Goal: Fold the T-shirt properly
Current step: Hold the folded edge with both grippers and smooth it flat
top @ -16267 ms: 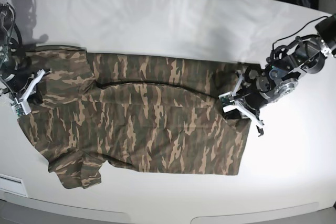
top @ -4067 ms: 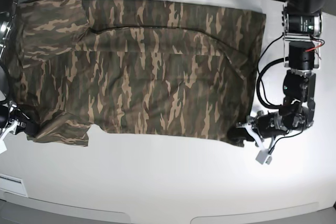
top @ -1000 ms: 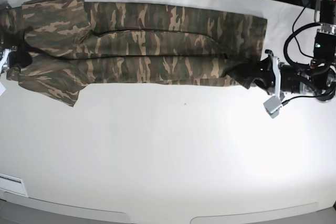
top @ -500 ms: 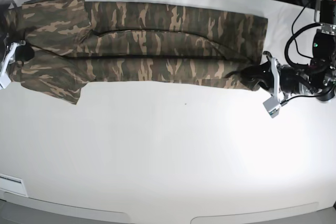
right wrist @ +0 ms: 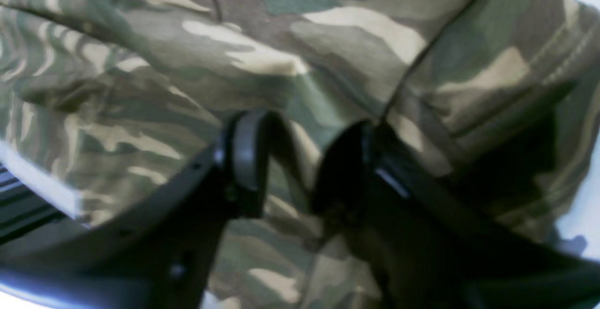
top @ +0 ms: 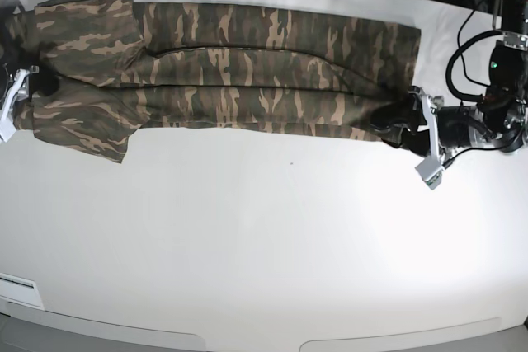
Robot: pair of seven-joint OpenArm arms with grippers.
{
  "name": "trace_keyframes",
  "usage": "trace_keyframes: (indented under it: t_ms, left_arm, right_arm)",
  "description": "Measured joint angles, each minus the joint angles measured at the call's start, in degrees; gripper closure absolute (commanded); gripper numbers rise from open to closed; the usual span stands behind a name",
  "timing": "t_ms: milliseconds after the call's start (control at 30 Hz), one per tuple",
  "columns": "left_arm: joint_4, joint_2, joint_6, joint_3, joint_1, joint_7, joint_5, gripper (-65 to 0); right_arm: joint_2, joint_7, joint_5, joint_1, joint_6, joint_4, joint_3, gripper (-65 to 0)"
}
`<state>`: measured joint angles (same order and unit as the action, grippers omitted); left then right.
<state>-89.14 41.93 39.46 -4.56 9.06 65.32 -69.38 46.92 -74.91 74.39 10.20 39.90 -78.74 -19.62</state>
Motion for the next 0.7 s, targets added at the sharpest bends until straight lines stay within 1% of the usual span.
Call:
trace_keyframes:
  t_ms: [67, 167, 267, 333, 400, 433, 533, 600, 700]
  left_arm:
    - [0.00, 0.00, 0.02, 0.00, 0.00, 0.02, 0.02, -31.1]
    - [0.04, 0.00, 0.02, 0.00, 0.00, 0.02, 0.02, -31.0]
    - [0.04, 0.00, 0.02, 0.00, -0.02, 0.04, 0.02, -31.0]
    - [0.04, 0.00, 0.00, 0.00, 0.00, 0.04, 0.02, -31.0]
    - [0.04, 0.02, 0.00, 0.00, -0.02, 0.04, 0.02, -31.0]
    - [0.04, 0.00, 0.02, 0.00, -0.02, 0.07, 0.02, -31.0]
    - [0.04, 0.00, 0.00, 0.00, 0.00, -0.02, 0.00, -31.0]
    - [0.04, 0.00, 0.02, 0.00, -0.02, -0.02, 0.00, -31.0]
    - [0.04, 0.00, 0.02, 0.00, -0.02, -0.02, 0.02, -31.0]
  right_arm:
    - [0.79, -2.69, 4.17, -1.73, 0.00, 0.00, 0.00, -30.7]
    - [2.62, -3.54, 9.16, -4.46, 0.04, -0.02, 0.00, -30.7]
    - [3.21, -3.32, 9.14, -8.09, 0.04, -0.02, -0.07, -30.7]
    - [3.08, -0.72, 8.63, -9.49, 0.02, -0.02, -0.07, -30.7]
    - [2.93, 0.98, 4.94, -9.70, 0.00, -0.04, -0.07, -30.8]
    - [2.64, 1.25, 2.34, -9.66, 0.02, -0.02, -0.07, -32.1]
    - [1.22, 2.99, -3.43, -9.22, 0.00, 0.00, -0.07, -34.0]
    - [0.20, 5.84, -7.04, -9.18, 0.00, 0.00, -0.07, -34.5]
    - [-3.13, 10.82, -16.26, -9.16, 0.00, 0.00, -0.11, -34.6]
